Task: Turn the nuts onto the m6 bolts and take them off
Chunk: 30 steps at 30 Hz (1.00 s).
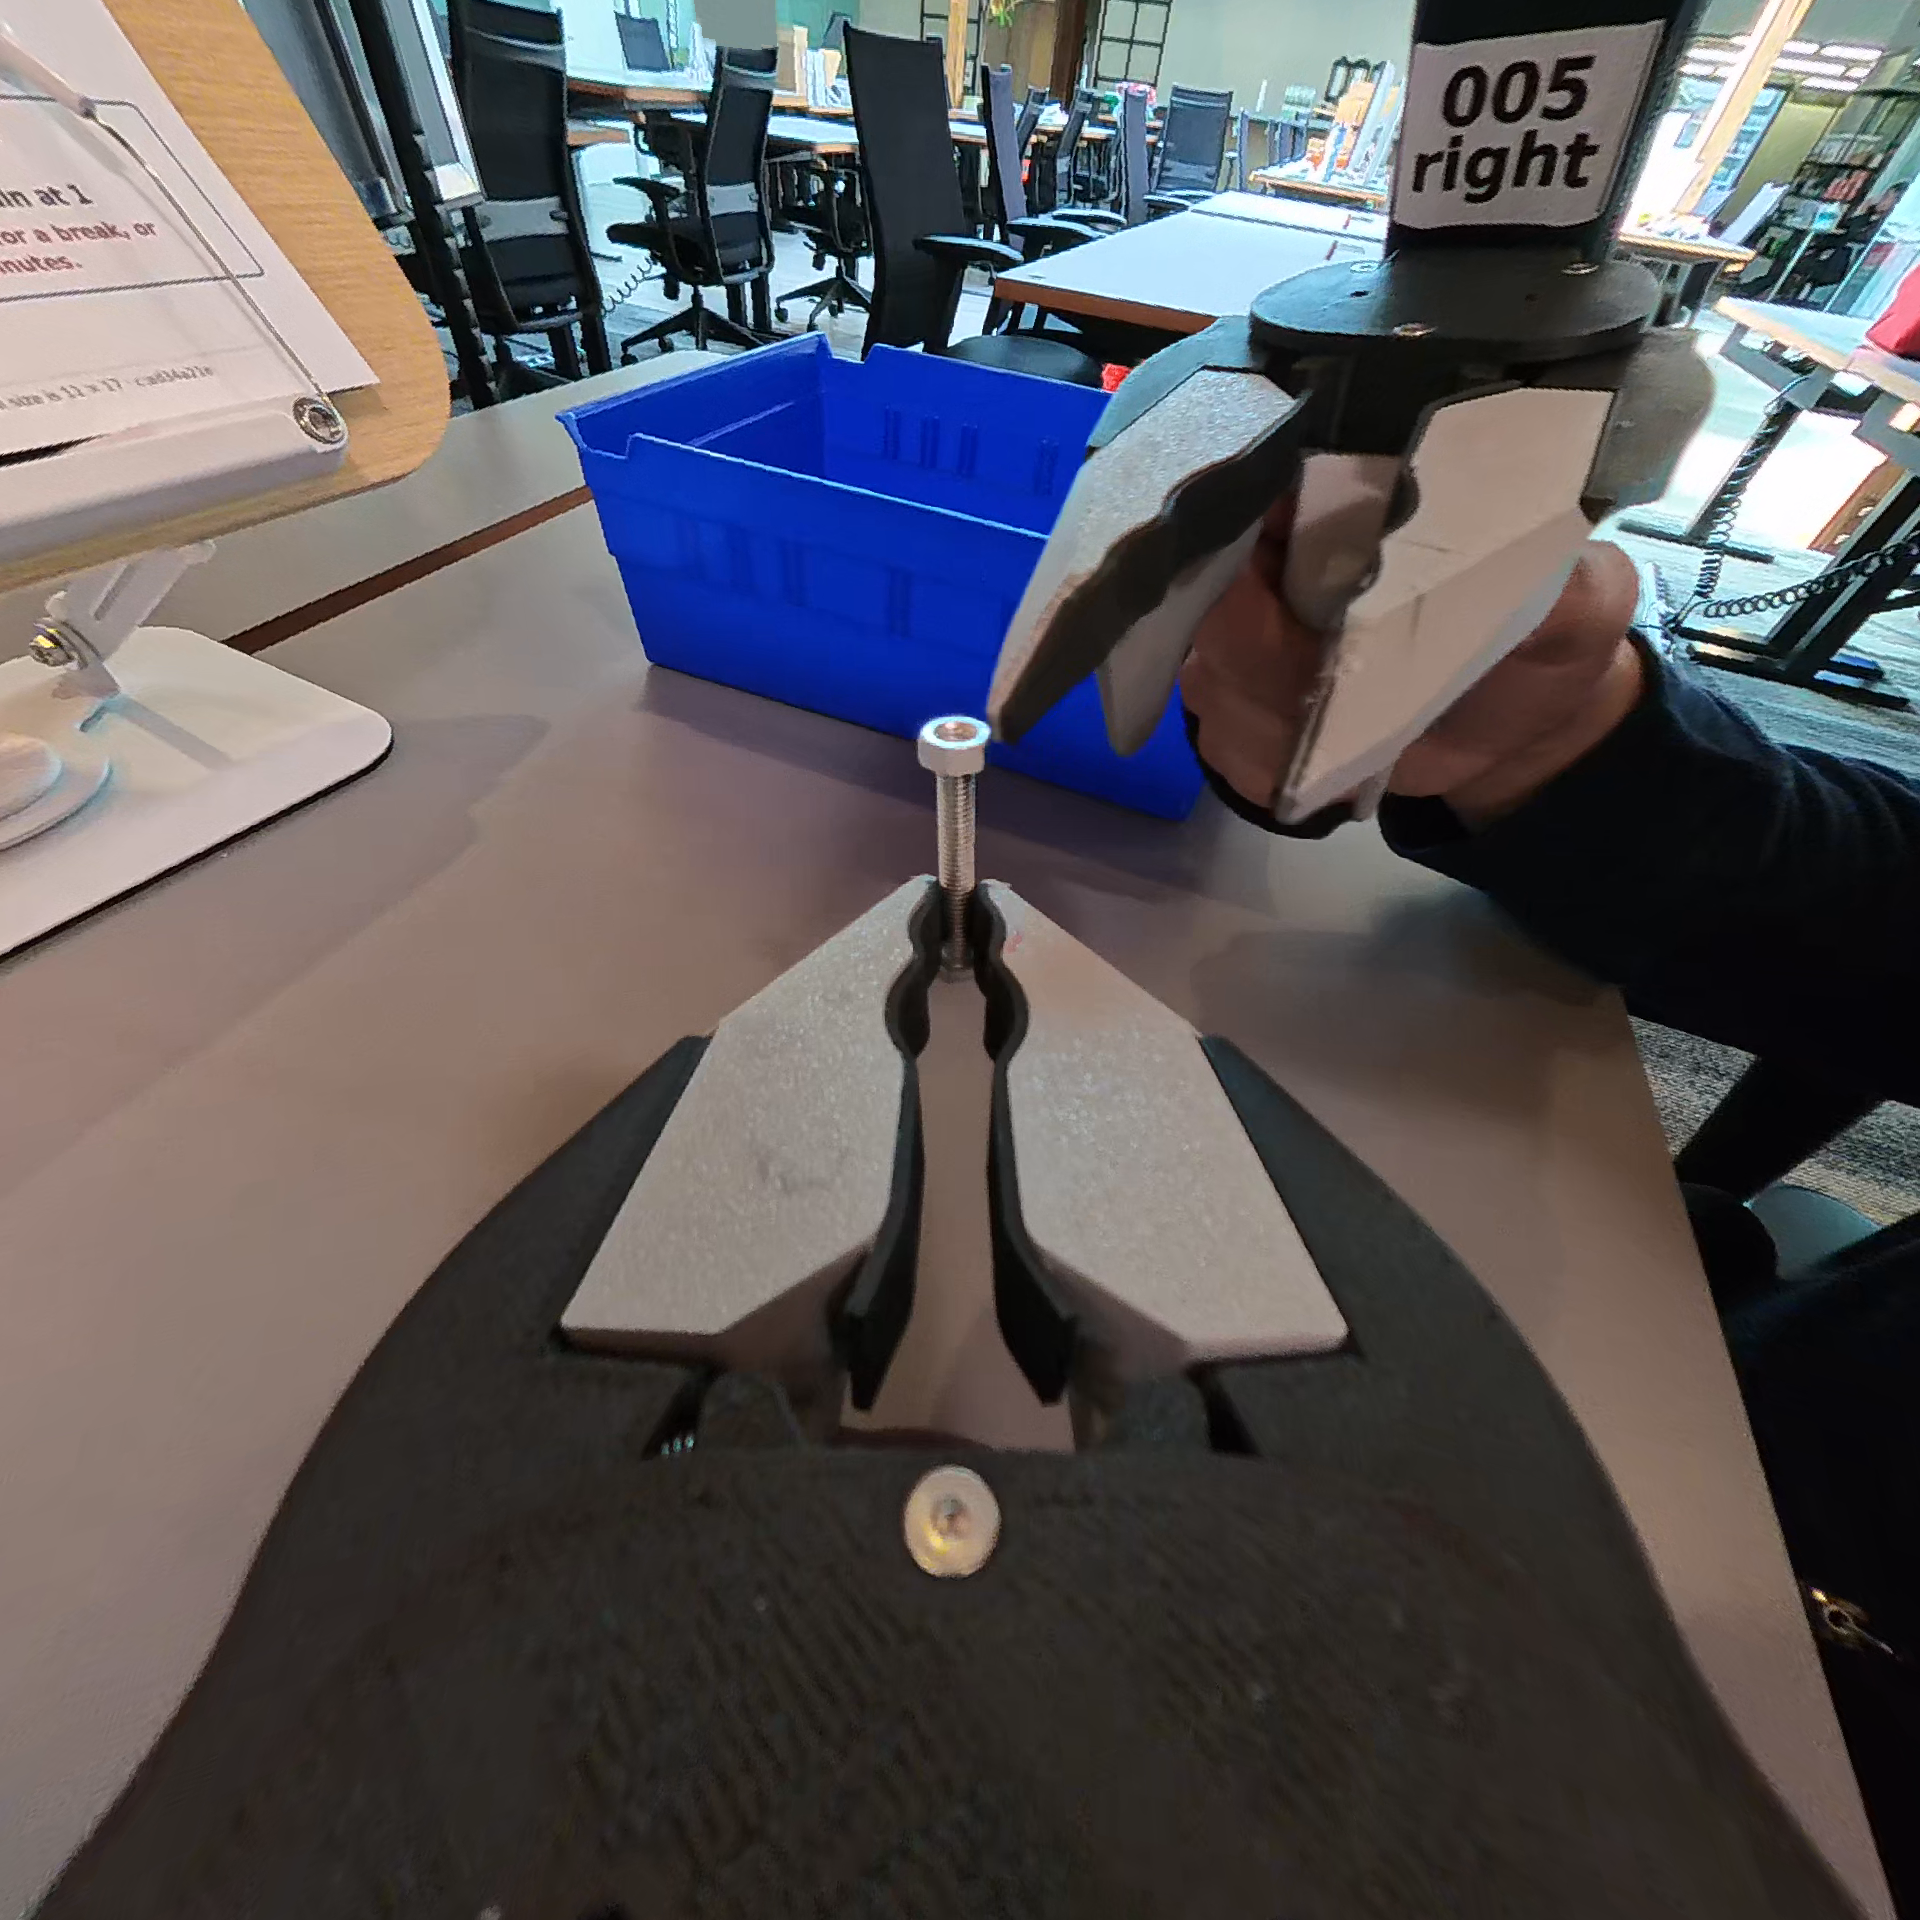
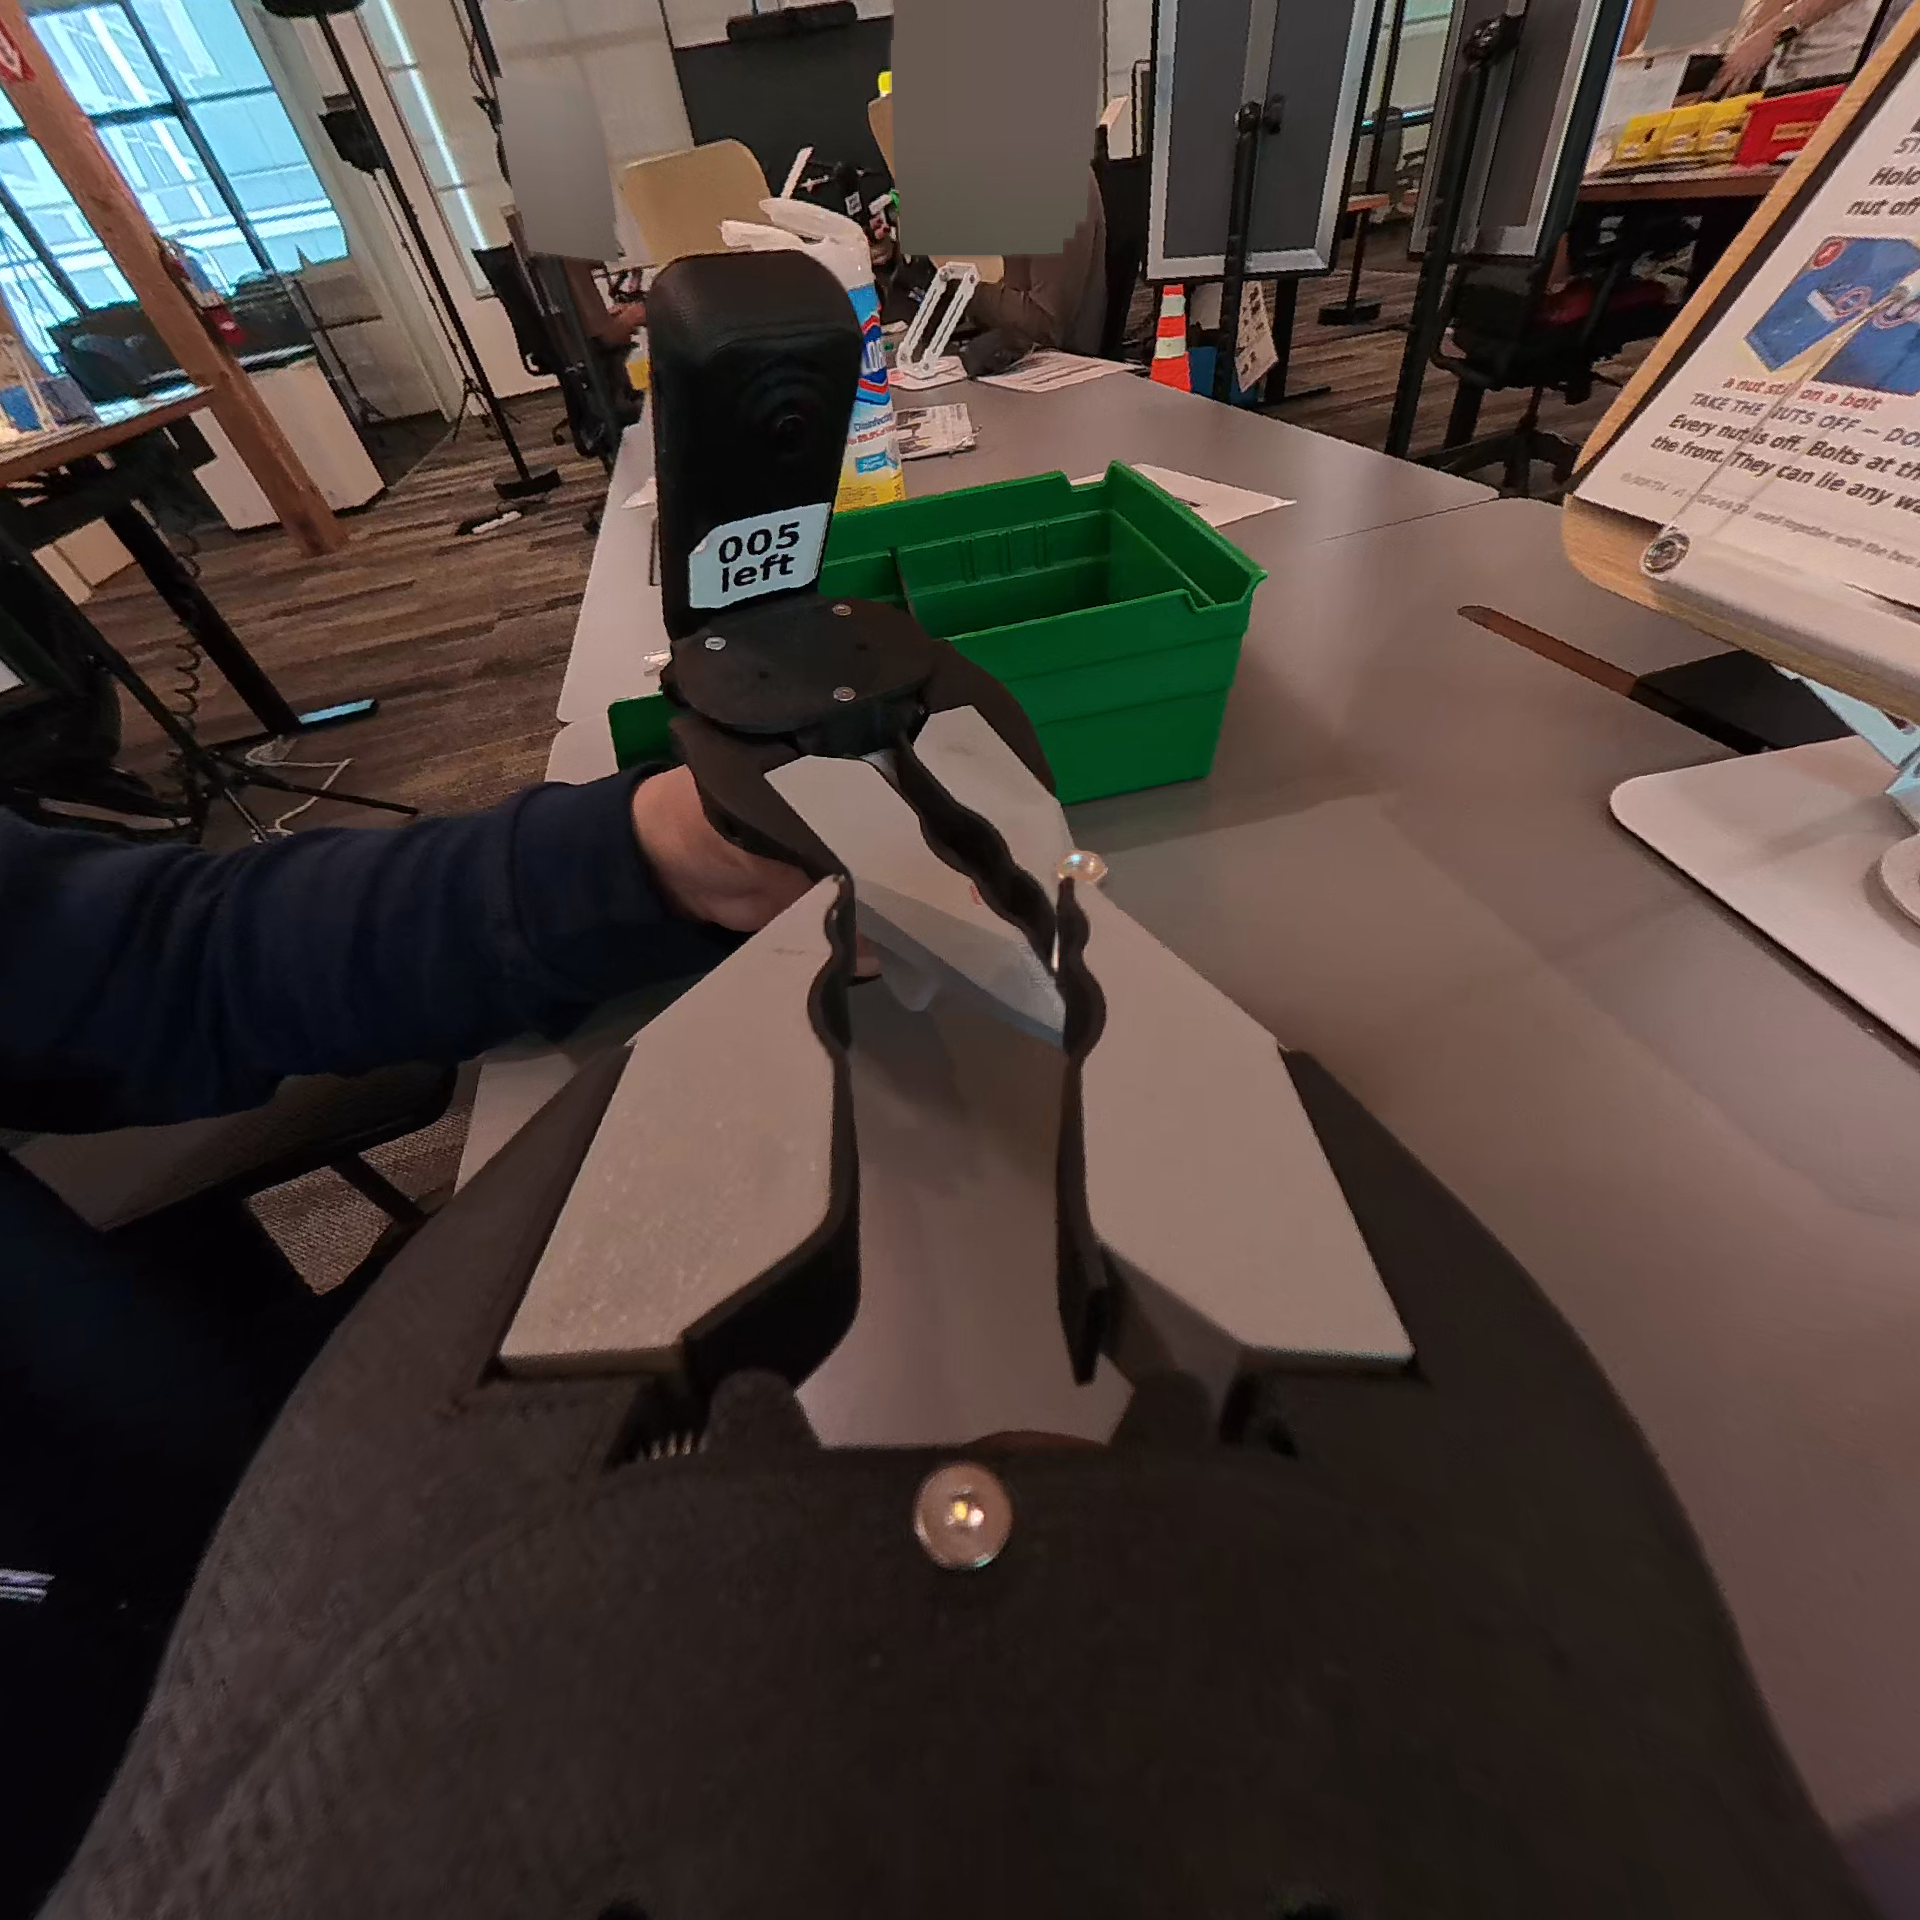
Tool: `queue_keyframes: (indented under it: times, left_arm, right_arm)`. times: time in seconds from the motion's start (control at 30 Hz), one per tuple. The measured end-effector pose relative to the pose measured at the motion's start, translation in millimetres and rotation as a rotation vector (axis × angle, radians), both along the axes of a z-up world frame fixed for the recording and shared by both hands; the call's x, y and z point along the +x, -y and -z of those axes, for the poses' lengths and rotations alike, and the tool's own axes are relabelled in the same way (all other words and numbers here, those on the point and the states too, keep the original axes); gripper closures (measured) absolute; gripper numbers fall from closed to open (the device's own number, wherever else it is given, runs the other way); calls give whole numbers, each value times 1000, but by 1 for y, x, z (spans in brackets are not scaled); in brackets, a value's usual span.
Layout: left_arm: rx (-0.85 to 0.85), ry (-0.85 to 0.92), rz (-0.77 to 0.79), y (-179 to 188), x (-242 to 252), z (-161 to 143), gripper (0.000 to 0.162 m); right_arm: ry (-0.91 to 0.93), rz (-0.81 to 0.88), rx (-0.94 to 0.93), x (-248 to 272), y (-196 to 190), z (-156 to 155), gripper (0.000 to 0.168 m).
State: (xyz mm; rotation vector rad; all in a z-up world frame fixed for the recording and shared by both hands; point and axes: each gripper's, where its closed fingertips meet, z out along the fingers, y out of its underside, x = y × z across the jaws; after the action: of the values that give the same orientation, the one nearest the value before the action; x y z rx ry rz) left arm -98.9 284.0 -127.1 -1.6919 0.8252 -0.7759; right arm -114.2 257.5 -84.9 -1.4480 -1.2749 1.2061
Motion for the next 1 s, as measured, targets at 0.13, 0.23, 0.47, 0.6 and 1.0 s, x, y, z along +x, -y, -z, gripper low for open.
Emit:
queue_keyframes:
  times: [0.13, 0.23, 0.47, 0.6, 1.0]
  left_arm:
    - [3, -3, 9, 2, 2, 0, 160]
    - [2, -2, 8, 2, 2, 0, 160]
    - [-2, 1, -4, 0, -1, 0, 160]
    - [3, 0, 7, 2, 1, -1, 160]
    - [-6, 9, -16, -2, -3, -1, 160]
  right_arm:
    - [-6, 26, -24, 1, -6, 0, 129]
    - [-1, 12, -24, 0, -4, 1, 129]
    - [3, -17, 1, -1, 4, 0, 133]
    - [-19, 21, -25, 2, -5, -3, 130]
    - [7, -8, -13, -1, 2, 1, 133]
